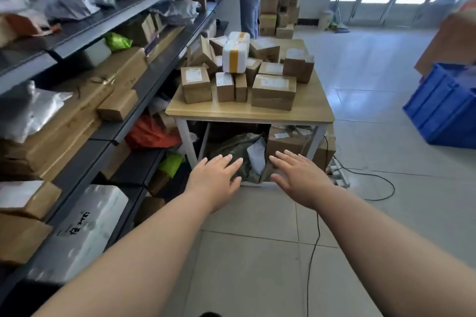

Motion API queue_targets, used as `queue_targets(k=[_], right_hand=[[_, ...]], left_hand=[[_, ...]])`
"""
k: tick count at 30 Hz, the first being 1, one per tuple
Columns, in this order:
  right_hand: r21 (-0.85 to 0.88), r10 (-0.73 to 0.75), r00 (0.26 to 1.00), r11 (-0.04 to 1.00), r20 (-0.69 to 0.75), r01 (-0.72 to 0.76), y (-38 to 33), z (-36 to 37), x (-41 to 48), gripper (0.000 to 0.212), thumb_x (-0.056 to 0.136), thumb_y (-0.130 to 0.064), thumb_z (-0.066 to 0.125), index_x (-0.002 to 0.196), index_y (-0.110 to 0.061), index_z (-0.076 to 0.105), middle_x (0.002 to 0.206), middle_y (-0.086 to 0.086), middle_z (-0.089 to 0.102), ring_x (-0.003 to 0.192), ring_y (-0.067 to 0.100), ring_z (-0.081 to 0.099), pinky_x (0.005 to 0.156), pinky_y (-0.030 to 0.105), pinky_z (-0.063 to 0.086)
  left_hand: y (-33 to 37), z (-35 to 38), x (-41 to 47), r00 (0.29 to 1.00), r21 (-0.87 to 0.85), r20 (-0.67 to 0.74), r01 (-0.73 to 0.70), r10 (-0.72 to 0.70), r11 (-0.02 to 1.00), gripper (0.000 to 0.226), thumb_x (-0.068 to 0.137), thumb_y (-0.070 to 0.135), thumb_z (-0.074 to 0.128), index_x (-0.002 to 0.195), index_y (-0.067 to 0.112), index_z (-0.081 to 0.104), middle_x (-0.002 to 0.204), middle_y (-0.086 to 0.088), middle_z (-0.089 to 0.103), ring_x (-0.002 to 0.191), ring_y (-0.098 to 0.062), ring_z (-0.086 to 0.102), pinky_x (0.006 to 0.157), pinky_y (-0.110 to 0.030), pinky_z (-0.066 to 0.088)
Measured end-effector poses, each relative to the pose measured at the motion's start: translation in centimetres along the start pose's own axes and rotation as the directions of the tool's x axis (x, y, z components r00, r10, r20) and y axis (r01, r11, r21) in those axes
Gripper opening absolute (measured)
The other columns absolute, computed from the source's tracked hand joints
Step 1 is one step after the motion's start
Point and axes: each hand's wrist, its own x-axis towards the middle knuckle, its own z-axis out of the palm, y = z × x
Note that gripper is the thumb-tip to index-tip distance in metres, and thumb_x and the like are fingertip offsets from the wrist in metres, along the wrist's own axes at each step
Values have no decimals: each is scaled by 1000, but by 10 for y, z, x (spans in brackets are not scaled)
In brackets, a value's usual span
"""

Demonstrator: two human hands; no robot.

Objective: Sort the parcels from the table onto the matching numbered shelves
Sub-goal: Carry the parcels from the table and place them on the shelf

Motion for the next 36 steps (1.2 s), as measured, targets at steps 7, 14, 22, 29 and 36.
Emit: queue_targets(k=[7, 14, 22, 29, 36], right_hand=[[39, 19, 999, 999, 26, -20, 38, 5, 95, 56, 103, -44, 30, 154, -26, 16, 161, -5, 13, 148, 12, 5, 118, 29, 5], [35, 79, 997, 996, 2, -79, 74, -32, 222, 56, 103, -42, 31, 154, -25, 16, 161, -5, 11, 148, 11, 4, 117, 25, 3], [90, 129, 991, 987, 30, -132, 100, -41, 329, 56, 102, -46, 32, 153, -27, 19, 161, -7, 13, 148, 11, 5, 117, 27, 6], [103, 49, 994, 993, 93, -59, 130, -42, 411, 57, 101, -45, 34, 153, -27, 18, 161, -6, 14, 148, 12, 6, 118, 29, 6], [135, -53, 991, 990, 122, 36, 171, -56, 491, 55, 101, -42, 38, 152, -26, 22, 160, -4, 19, 148, 15, 10, 119, 33, 10]], left_hand=[[-30, 13, 119, 997, 15, 48, -58, 57, 998, 55, 101, 47, 27, 153, 34, 12, 160, 5, 19, 147, -15, 15, 119, -37, 11], [-81, 9, 258, 990, -11, 73, -122, 123, 992, 55, 102, 47, 26, 153, 33, 11, 160, 6, 17, 148, -14, 13, 119, -37, 11], [-124, 0, 366, 986, -51, 78, -143, 147, 988, 56, 101, 47, 29, 153, 34, 12, 160, 4, 19, 147, -16, 15, 120, -39, 14], [-148, 19, 431, 988, -31, 144, -55, 59, 998, 56, 101, 47, 26, 153, 34, 10, 160, 3, 17, 148, -17, 13, 120, -39, 13], [-157, 28, 492, 979, -19, 188, 86, -81, 996, 58, 100, 46, 28, 153, 33, 9, 161, 2, 15, 148, -17, 11, 120, -40, 11]])
